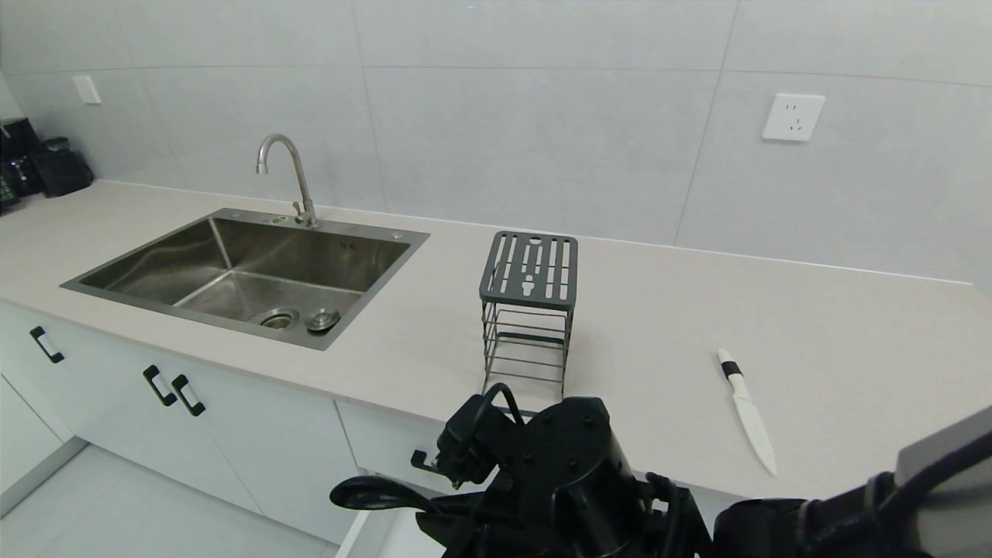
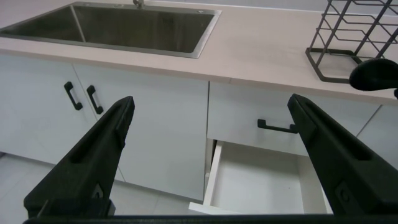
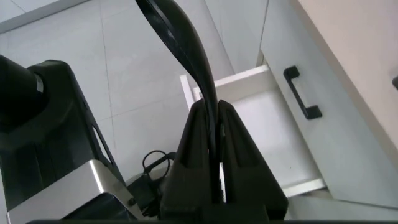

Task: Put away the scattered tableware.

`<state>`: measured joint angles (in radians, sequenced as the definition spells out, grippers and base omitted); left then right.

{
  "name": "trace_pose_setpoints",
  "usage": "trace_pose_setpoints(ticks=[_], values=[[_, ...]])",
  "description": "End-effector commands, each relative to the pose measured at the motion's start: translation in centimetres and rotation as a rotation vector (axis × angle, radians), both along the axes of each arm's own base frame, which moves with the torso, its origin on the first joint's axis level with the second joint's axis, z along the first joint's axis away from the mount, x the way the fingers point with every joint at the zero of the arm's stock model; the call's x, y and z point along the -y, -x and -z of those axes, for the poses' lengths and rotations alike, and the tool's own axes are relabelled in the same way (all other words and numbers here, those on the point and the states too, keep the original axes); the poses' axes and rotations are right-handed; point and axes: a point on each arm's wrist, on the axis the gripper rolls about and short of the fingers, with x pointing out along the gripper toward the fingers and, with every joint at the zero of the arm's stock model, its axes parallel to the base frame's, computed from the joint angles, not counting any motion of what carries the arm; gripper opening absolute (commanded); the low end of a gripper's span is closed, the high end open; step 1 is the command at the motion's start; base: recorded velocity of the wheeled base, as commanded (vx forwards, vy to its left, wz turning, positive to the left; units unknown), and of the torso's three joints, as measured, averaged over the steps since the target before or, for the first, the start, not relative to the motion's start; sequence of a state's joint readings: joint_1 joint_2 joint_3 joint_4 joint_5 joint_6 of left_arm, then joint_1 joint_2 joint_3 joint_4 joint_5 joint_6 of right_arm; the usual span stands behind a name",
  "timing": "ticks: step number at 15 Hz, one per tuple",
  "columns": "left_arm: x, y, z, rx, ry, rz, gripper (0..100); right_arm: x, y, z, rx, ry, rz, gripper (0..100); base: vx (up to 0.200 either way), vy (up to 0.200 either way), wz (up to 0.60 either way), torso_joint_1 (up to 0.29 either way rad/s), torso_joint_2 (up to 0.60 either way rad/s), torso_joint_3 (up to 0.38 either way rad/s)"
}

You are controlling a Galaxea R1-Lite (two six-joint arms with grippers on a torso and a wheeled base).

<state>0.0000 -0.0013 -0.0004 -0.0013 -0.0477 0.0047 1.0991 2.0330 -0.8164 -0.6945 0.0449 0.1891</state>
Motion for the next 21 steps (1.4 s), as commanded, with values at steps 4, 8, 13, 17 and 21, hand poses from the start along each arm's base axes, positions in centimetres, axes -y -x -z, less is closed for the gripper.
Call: trace_pose_setpoints(ticks=[4,8,13,17,21], values=[[0.0,0.0,0.0,-0.001,0.0,-0.002,100,-2.7,-1.5,-1.3,0.148,0.024,-0.124,0,0.0,0.0,0.0,0.0,0.0,0.0],[0.0,0.0,0.0,0.0,0.0,0.001,100,-3.9,-2.5,-2.0,0.224,0.145,-0.226,0,0.0,0.0,0.0,-0.08,0.17,0.082],[0.0,0.0,0.0,0.0,0.0,0.0,100,-4.2,-2.6,-1.5,0.162,0.132,-0.191,0,0.0,0.0,0.0,-0.26,0.52,0.253],[0.0,0.0,0.0,0.0,0.0,0.0,100,-4.1,-2.6,-1.3,0.125,0.118,-0.164,0,0.0,0.0,0.0,-0.266,0.52,0.254],[0.0,0.0,0.0,0.0,0.0,-0.002,100,-3.7,-2.0,-0.6,0.02,0.108,-0.107,0,0.0,0.0,0.0,-0.261,0.51,0.24]])
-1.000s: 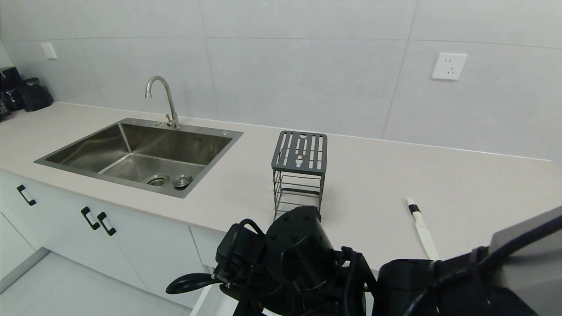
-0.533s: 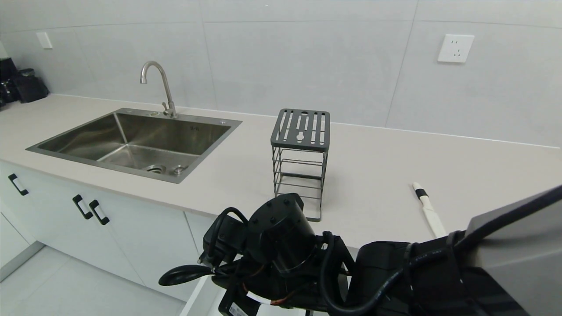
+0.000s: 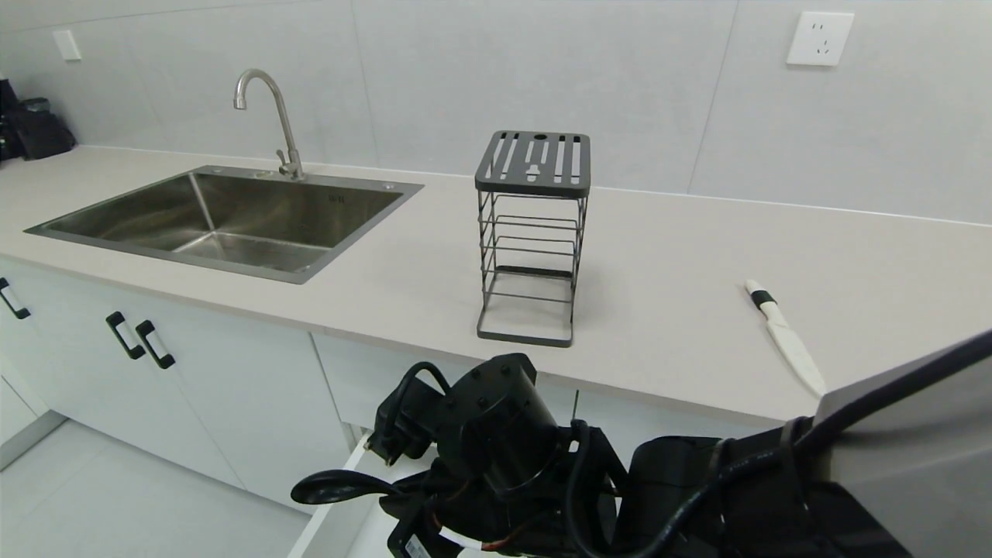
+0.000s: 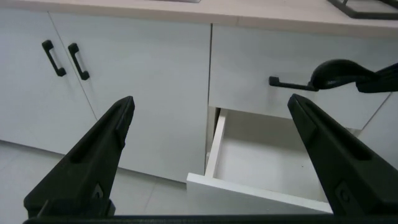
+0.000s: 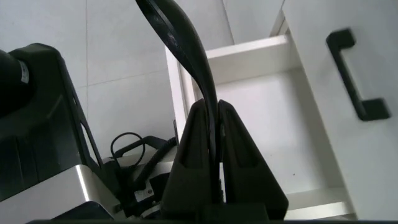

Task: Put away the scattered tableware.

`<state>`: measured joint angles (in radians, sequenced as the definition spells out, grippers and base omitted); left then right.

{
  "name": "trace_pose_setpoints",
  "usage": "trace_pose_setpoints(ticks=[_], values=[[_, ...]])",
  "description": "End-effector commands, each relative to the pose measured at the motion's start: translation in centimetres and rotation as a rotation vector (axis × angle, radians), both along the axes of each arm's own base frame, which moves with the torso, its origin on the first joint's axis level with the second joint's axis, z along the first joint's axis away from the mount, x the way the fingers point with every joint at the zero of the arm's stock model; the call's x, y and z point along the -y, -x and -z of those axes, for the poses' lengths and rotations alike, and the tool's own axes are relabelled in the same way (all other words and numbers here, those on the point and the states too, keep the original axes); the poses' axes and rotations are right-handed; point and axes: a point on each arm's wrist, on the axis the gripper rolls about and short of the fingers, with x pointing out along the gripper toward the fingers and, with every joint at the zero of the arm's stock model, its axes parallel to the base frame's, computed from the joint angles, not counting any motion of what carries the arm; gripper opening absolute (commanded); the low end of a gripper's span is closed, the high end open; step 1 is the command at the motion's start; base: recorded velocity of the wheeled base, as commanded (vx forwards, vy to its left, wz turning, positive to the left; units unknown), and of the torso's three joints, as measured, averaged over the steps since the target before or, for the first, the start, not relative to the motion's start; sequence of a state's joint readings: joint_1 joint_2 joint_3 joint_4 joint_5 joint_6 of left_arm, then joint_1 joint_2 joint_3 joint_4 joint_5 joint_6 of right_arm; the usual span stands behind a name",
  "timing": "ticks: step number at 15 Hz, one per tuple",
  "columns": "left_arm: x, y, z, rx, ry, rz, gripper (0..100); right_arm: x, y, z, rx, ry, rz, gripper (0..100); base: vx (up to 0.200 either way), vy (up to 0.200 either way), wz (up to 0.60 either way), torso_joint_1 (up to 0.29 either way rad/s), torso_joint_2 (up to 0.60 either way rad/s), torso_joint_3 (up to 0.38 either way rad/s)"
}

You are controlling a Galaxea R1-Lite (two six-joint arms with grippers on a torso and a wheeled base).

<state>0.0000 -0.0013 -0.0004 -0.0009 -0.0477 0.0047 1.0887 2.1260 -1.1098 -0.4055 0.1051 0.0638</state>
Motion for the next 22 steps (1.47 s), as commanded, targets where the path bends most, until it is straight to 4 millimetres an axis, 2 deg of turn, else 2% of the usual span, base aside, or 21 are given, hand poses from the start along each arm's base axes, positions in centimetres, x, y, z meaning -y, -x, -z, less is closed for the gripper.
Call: trace_pose_setpoints(ticks=[1,8,14,18,22], values=[[0.0,0.0,0.0,0.001,0.0,0.0,100,0.0,0.2,0.3,-0.013,0.004,0.006,0,0.0,0.0,0.0,-0.251,0.48,0.242],[0.0,0.0,0.0,-0.001,0.0,0.0,100,-1.5,-1.1,4.1,-0.019,0.019,0.018,0,0.0,0.0,0.0,-0.25,0.47,0.216],[0.0,0.0,0.0,0.001,0.0,0.0,100,-1.7,-2.3,4.6,0.009,0.028,0.064,0,0.0,0.0,0.0,-0.236,0.33,0.138],[0.0,0.0,0.0,-0.001,0.0,-0.002,100,-1.5,-2.9,5.4,0.006,0.046,0.073,0,0.0,0.0,0.0,-0.055,0.19,0.067],[0.0,0.0,0.0,-0.001,0.0,0.0,100,-1.9,-4.4,7.3,-0.002,0.065,0.096,0,0.0,0.0,0.0,-0.001,0.05,0.031]])
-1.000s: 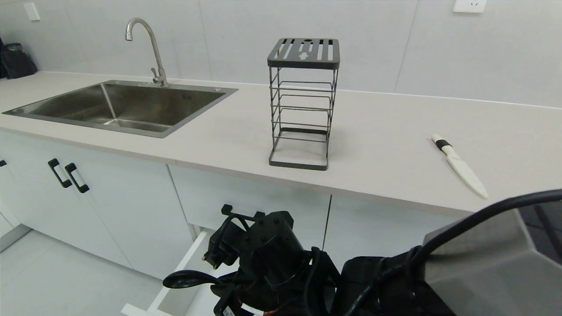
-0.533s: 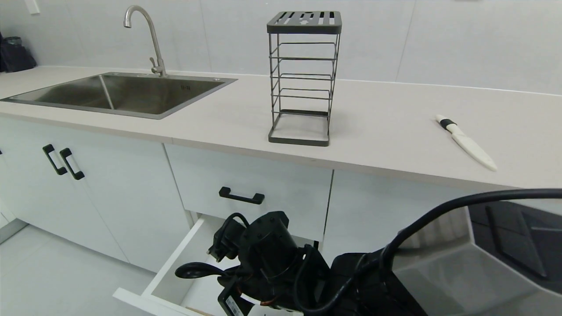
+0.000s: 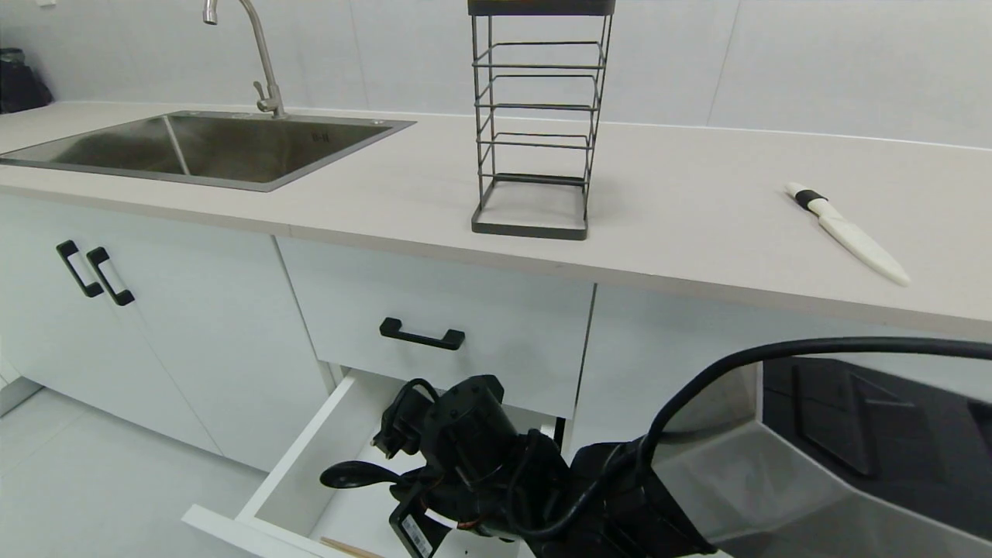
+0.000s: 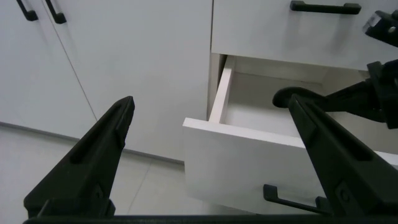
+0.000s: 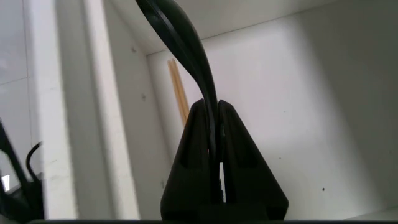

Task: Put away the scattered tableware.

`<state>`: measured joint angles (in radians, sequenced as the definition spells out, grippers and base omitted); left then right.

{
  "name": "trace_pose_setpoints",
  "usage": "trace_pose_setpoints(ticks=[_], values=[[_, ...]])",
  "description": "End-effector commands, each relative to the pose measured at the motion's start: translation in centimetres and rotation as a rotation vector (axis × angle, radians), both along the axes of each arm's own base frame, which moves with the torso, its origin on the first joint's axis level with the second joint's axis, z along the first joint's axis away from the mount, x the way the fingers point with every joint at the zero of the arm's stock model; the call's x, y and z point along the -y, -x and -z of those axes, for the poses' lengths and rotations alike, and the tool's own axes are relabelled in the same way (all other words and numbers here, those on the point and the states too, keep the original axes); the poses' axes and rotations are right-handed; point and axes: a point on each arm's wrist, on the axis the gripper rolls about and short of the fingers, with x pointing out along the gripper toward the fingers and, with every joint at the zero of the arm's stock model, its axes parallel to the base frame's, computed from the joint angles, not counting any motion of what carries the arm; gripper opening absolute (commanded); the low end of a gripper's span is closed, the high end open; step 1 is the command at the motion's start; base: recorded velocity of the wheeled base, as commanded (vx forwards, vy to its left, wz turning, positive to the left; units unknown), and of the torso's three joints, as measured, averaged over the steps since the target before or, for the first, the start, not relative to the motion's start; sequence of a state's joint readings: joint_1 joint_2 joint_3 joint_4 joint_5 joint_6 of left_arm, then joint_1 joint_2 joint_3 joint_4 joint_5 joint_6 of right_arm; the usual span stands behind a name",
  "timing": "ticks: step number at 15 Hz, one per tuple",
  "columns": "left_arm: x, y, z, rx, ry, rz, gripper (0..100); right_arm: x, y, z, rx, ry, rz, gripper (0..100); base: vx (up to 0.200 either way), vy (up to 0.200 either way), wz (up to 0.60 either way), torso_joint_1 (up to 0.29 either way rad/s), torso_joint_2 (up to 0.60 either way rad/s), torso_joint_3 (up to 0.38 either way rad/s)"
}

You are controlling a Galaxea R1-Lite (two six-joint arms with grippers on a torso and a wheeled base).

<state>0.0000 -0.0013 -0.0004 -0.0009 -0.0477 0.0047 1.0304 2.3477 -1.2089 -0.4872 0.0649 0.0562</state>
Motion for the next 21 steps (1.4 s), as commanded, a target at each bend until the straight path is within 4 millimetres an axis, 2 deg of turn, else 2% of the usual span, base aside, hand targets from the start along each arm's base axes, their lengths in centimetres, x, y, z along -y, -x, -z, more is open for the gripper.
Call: trace_pose_setpoints(ticks=[1,8,21], values=[[0.0,0.0,0.0,-0.001,0.0,-0.002,100,-0.1,-0.8,1.4,-0.013,0.013,0.017,0,0.0,0.0,0.0,0.0,0.0,0.0],[0.0,0.0,0.0,-0.001,0.0,0.0,100,-1.2,-3.0,3.9,-0.013,0.006,0.049,0,0.0,0.0,0.0,0.0,0.0,0.0],[0.0,0.0,0.0,-0.001,0.0,0.0,100,-1.5,-2.9,6.6,-0.04,0.047,0.046,0,0.0,0.0,0.0,0.0,0.0,0.0]])
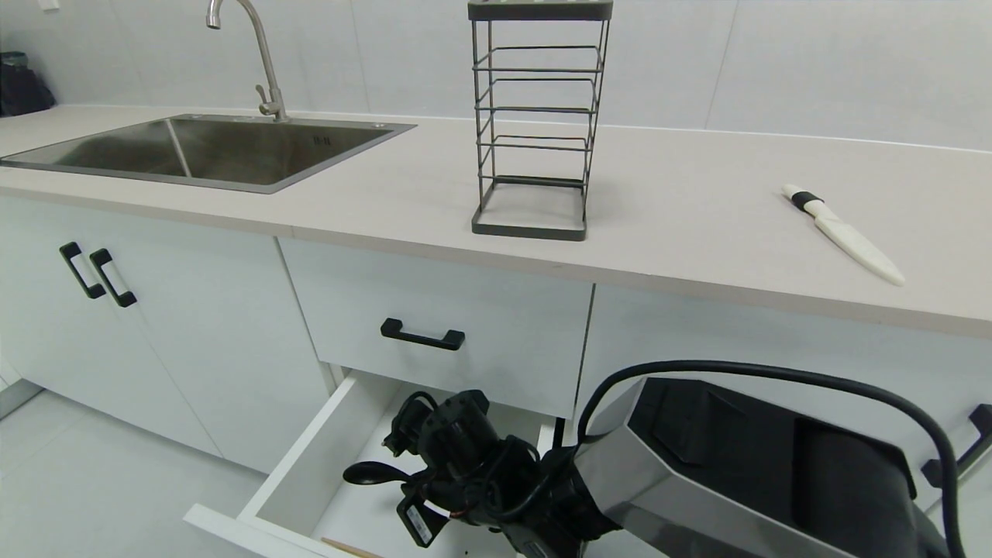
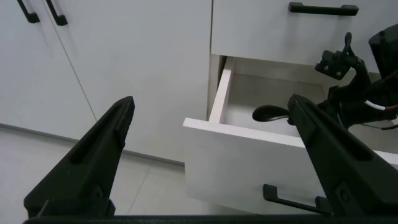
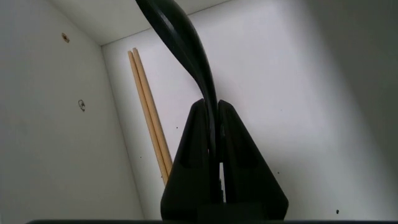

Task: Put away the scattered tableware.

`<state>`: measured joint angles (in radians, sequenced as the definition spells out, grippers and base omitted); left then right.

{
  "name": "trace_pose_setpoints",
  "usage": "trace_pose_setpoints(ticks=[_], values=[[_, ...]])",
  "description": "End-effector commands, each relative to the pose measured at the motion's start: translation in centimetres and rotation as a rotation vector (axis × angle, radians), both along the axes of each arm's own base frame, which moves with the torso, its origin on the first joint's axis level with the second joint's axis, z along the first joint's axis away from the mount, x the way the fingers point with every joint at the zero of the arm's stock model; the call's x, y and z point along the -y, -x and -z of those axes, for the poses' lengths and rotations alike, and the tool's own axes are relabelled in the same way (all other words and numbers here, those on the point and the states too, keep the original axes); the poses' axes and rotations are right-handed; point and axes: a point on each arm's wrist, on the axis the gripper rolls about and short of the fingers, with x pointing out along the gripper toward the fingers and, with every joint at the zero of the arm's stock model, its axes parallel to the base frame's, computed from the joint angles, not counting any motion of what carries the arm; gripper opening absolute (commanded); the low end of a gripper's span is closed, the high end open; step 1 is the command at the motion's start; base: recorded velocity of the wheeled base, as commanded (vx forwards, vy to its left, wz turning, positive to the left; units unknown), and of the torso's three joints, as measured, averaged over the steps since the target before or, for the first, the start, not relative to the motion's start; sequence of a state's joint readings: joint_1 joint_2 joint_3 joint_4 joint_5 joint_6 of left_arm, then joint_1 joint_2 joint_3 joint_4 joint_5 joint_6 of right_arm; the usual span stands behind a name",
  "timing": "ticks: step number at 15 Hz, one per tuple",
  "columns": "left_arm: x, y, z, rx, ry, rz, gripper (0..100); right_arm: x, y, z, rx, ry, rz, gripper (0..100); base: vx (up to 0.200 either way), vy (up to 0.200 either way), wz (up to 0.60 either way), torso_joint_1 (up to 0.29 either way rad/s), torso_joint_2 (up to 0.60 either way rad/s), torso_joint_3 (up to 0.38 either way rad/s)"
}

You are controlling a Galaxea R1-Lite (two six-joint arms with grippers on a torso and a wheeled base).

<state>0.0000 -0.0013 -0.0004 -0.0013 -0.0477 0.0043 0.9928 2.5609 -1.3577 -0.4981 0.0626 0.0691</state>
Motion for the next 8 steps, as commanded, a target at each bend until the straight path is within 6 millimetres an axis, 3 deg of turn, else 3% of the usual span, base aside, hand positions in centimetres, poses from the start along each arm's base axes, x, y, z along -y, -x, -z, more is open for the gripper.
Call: trace_pose_setpoints(ticks=[1,6,7,8], values=[[0.0,-0.01,0.01,-0.001,0.0,0.0,100,0.01,0.07,0.54,-0.006,0.009,-0.002,0,0.0,0.0,0.0,0.0,0.0,0.0],[0.0,-0.01,0.01,-0.001,0.0,0.0,100,-0.08,0.27,1.02,-0.013,0.02,-0.006,0,0.0,0.0,0.0,0.0,0.0,0.0],[0.0,0.0,-0.04,0.0,0.0,0.0,100,0.01,0.33,1.14,-0.02,0.03,-0.006,100,0.0,0.0,0.0,0.0,0.0,0.0],[0.0,-0.01,0.01,-0.001,0.0,0.0,100,0.09,0.38,1.25,-0.031,0.046,-0.005,100,0.0,0.0,0.0,0.0,0.0,0.0]])
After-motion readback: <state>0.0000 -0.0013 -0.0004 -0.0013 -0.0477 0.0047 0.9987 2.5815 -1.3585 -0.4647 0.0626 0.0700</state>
